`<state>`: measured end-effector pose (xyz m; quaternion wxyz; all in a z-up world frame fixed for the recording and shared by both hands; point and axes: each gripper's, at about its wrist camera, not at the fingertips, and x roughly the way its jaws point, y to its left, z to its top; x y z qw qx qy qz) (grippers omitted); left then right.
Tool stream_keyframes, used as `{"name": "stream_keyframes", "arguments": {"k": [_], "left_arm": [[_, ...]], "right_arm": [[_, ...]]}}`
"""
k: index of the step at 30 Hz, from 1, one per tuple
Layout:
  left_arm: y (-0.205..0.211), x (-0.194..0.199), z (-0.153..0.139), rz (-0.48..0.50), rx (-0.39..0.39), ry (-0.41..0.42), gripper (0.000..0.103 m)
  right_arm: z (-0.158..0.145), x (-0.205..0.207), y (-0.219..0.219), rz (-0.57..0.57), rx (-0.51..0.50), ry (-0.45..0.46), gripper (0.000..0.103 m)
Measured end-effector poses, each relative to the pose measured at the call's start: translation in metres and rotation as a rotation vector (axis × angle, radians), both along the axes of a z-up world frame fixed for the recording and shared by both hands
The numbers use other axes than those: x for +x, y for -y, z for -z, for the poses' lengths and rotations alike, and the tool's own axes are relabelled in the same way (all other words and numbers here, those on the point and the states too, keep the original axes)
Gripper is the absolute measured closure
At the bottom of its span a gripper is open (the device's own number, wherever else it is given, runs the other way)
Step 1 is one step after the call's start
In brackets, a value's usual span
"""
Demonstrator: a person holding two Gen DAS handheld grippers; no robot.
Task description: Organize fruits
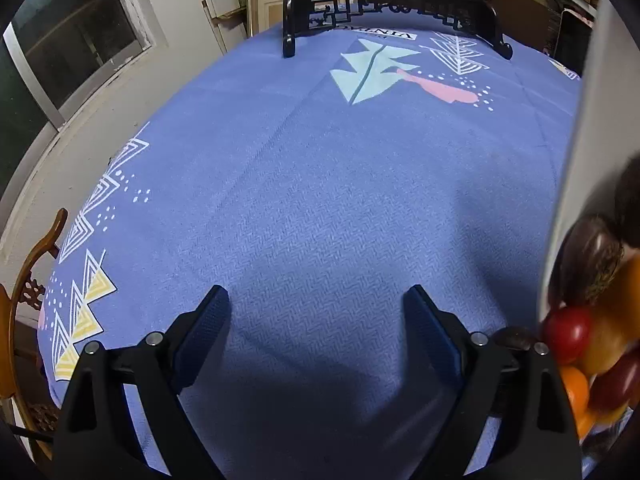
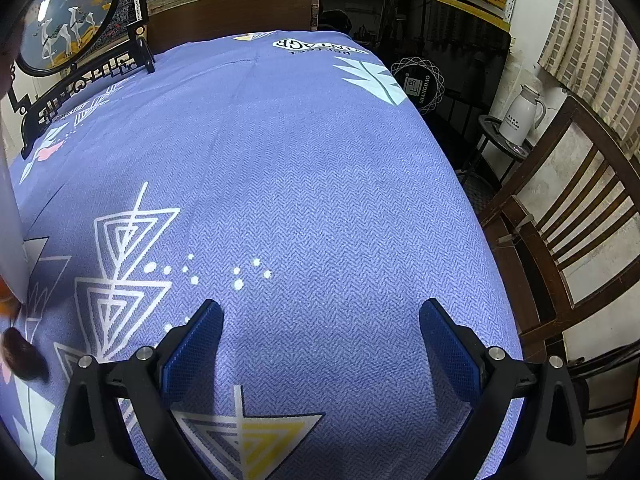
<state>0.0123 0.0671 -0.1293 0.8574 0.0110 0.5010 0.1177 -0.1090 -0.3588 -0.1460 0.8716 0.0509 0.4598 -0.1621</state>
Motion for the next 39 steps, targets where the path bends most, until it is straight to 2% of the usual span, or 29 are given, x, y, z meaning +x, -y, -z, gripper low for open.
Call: {"name": "stream_keyframes", "arguments": {"k": [16,39], "left_arm": [[0.001,0.002,0.001,0.014,0.037,0.01,0.014],[0.004,0.012,0.0,0.018,0.029,0.007,0.014]], "right_arm": [[0.0,0.0,0.0,0.0,0.0,0.0,0.003],[0.0,0.001,0.0,0.0,0.0,-0.001,0.003]]}}
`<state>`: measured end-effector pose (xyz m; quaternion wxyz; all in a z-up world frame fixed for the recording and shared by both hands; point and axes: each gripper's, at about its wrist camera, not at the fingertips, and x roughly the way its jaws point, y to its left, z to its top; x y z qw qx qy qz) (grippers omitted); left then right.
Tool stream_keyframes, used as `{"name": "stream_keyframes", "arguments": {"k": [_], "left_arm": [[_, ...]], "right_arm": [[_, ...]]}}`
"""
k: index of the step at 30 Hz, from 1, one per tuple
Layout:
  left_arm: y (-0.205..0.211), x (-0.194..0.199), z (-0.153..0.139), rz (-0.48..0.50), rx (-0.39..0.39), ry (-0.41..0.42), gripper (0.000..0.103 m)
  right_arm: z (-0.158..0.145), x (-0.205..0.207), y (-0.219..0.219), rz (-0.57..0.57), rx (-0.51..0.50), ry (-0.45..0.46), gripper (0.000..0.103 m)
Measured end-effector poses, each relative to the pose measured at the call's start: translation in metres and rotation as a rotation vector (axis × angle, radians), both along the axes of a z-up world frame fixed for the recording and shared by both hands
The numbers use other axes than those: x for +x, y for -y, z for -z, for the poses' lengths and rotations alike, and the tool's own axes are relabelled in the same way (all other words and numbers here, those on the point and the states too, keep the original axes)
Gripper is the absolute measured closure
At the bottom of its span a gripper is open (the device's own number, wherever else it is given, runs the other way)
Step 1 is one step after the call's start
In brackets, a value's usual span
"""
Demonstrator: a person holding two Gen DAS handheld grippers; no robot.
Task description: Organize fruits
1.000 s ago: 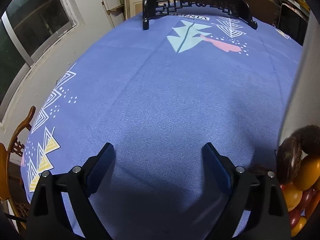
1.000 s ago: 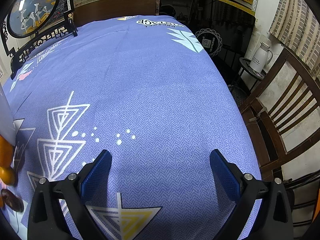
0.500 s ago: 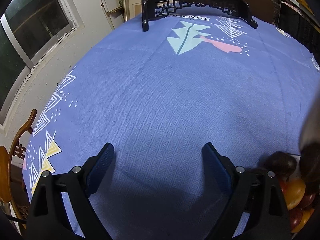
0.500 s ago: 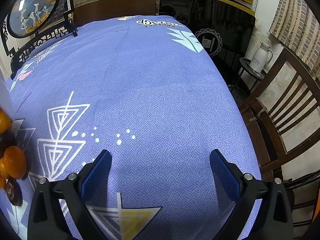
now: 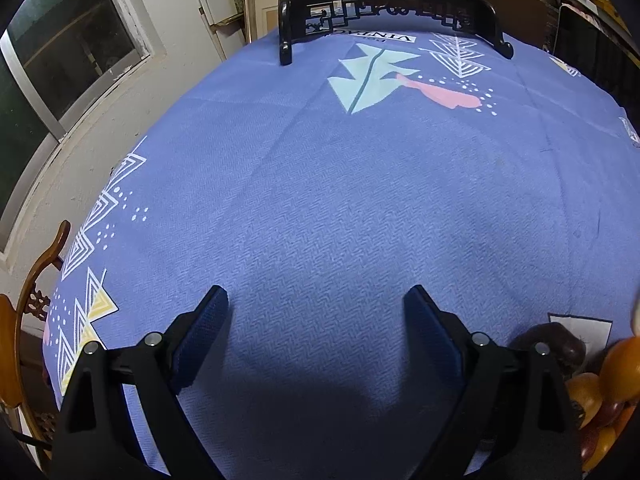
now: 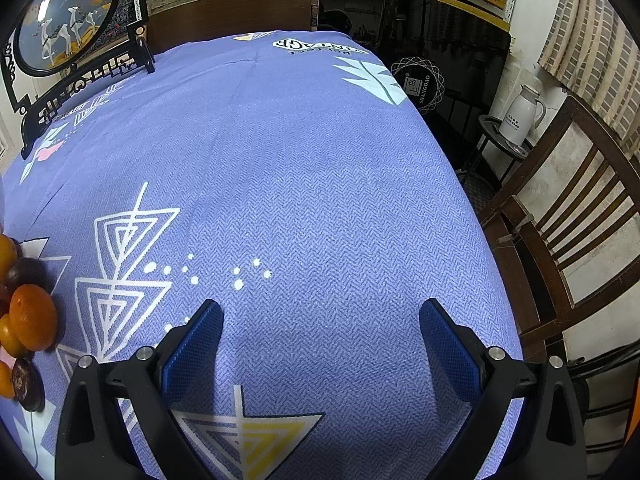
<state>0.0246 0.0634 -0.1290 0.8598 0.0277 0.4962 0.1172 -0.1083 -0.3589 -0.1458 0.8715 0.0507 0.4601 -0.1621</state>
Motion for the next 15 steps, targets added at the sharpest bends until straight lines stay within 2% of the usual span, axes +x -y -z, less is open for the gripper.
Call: {"name": "stream_keyframes", "arguments": {"k": [15], "left_arm": [[-0.002,0.0058,-0.0103,-0.003,-0.024,0.013,0.014]], "right_arm": [[-0.0002,0.0,0.0004,0.0,0.0,-0.001,0.003]]}}
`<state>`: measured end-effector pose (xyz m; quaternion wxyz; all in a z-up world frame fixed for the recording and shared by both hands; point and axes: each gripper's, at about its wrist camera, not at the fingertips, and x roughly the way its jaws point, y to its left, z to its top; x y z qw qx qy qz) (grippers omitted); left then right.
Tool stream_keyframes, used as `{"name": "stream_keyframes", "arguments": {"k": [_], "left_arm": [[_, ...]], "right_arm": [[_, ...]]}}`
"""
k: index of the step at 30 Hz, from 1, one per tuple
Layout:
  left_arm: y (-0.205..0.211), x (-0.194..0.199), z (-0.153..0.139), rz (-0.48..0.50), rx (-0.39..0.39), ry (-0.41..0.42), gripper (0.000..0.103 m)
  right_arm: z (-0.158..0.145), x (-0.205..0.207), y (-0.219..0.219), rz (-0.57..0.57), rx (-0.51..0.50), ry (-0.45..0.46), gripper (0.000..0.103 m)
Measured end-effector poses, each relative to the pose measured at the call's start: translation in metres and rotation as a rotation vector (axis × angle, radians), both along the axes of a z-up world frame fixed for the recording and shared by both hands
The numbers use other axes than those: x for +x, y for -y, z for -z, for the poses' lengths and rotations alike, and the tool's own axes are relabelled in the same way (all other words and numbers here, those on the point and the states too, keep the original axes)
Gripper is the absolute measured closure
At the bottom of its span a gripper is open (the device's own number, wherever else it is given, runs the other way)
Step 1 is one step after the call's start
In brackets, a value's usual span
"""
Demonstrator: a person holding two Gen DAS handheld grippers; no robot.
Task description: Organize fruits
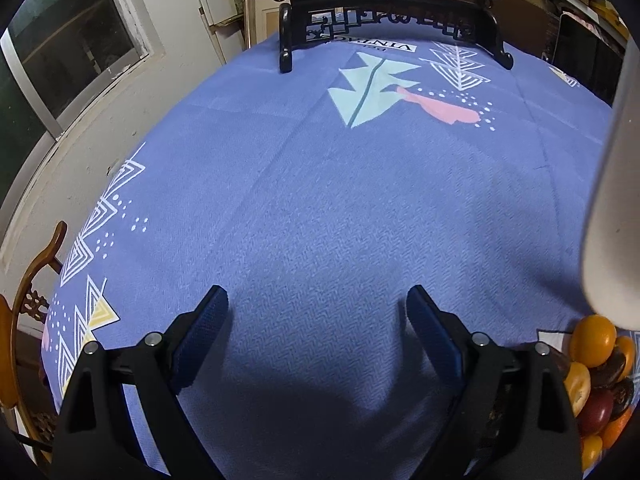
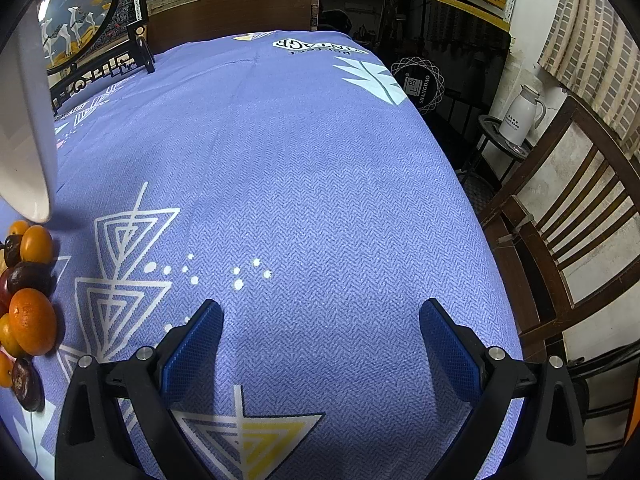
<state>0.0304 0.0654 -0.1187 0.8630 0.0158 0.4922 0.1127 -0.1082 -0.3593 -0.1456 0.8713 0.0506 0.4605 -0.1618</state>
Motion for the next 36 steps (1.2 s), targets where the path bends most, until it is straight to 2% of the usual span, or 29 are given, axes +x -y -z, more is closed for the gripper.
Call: {"name": "stream_keyframes", "arguments": {"k": [12,25,30,36], "left_arm": [[-0.001,-0.005,-0.021,0.009,0.017,0.041,0.014],[-0.003,-0.023,-0.03,0.011,0.025,0.023,0.014],[0.008,-0.023,-0.033,0.039,0.016,0.024,0.014],[0.026,-0.023,-0.05,0.134,0.007,0.06,0.014]], "right_arm": [[0.0,0.0,0.0,0.0,0.0,0.0,0.003],[0.0,0.0,0.0,0.0,-0.001,0.0,0.003],[0.0,0.0,0.0,0.0,0.0,-0.001,0.003],[0.0,0.0,0.0,0.0,0.0,-0.001,0.003]]}}
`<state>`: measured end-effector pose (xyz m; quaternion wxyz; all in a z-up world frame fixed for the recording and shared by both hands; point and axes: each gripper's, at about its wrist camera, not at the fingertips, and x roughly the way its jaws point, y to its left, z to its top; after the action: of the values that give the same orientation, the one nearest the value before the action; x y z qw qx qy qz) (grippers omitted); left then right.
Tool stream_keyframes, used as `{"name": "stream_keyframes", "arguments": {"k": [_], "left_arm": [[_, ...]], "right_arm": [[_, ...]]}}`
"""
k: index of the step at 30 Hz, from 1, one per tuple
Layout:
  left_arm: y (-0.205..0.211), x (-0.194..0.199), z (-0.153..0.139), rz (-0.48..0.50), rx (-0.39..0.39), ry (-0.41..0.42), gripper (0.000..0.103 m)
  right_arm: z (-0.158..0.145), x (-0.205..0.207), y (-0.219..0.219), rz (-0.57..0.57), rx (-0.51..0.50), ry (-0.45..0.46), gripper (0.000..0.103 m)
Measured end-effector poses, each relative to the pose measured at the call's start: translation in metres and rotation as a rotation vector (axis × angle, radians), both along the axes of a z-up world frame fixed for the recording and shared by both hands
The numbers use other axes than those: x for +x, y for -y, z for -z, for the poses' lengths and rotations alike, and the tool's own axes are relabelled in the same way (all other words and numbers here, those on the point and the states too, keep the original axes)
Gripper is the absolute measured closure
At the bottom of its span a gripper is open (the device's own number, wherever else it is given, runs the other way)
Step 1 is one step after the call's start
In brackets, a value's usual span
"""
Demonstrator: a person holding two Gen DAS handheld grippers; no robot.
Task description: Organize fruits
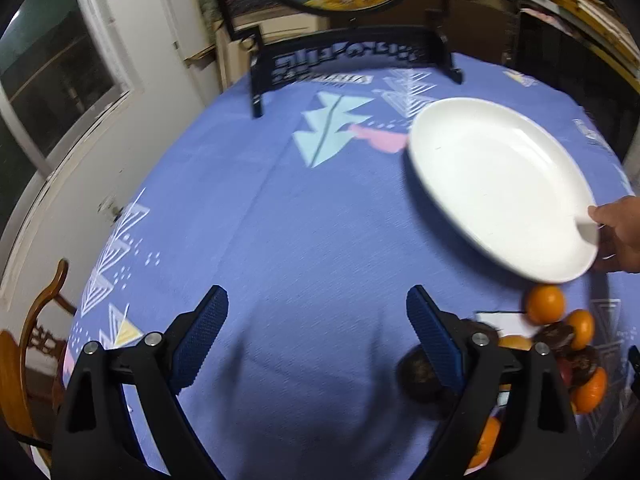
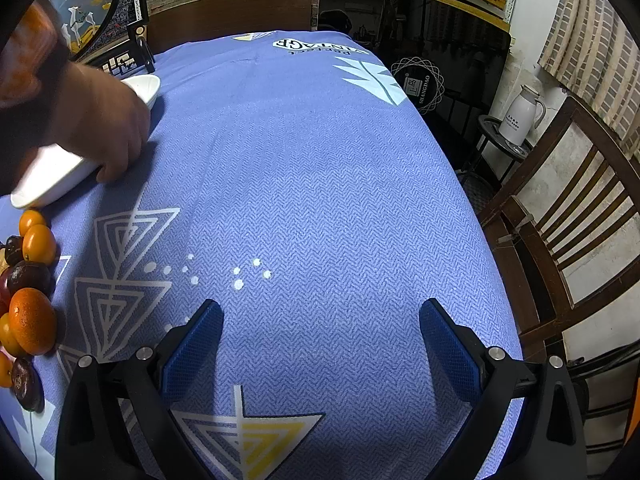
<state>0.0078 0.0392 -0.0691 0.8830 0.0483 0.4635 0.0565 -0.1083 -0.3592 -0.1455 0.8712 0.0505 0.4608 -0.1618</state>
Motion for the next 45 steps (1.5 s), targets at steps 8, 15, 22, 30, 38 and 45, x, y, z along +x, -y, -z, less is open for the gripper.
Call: {"name": "stream_keyframes", "arguments": {"k": [8,15,22,30,38,45], "left_arm": [[0.023,0.004,-0.019,0.136,-0.037,0.032,0.013],[0.045,-0.002,-0.024,0.238,-0.034,0.007,0.011],[0.066,-0.011,-0.03,0.318,-0.033,-0.043,0.007],[0.066,-0.018,-0.038,0.322,-0.01,-0.041,0.005],[0.064,-0.014,-0.049,0.297,-0.009,-0.007,0.005],[0.063,-0.01,-0.065,0.299,-0.025,0.045,0.005]], "right_arm": [[0.0,0.0,0.0,-0.001,0.0,0.0,0.003],[0.0,0.0,-0.001,0.0,0.001,-0.001,0.003],[0.0,0.001,0.0,0.0,0.001,-0.001,0.003],[-0.001,0.0,-0.001,0.0,0.004,-0.001,0.003],[-0.027,0.002,-0.012,0.035,0.067,0.031,0.003],[-0.121,-0.005,-0.075,-0.076,0.182,0.234,0.003]]}}
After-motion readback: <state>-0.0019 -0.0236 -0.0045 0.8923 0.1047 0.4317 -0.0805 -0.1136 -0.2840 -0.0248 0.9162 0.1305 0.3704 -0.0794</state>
